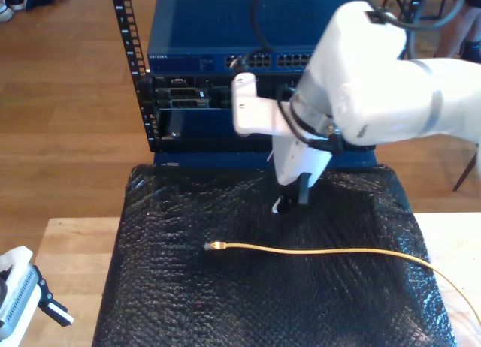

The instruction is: Grab the cable and plug it in

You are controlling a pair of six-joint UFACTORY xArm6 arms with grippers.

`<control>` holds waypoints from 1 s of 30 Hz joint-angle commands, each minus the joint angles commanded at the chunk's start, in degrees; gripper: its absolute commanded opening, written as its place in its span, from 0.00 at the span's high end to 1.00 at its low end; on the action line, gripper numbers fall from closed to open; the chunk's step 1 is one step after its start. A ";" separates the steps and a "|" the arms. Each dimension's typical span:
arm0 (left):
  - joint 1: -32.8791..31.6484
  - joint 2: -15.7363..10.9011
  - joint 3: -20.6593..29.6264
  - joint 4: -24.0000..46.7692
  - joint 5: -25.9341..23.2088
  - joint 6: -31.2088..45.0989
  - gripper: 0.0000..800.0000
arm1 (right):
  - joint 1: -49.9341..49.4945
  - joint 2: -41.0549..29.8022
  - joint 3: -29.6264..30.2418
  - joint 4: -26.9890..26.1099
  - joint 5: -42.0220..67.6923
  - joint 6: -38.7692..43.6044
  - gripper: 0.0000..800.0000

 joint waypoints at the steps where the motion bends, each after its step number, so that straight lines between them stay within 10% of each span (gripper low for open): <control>1: 0.00 0.00 0.00 0.00 0.00 -0.09 0.00 | 0.97 0.79 -0.26 -1.49 0.09 1.49 0.00; 30: 0.00 0.00 0.00 0.00 0.09 -0.09 0.00 | 9.41 17.32 -4.04 -7.47 -7.03 11.43 0.01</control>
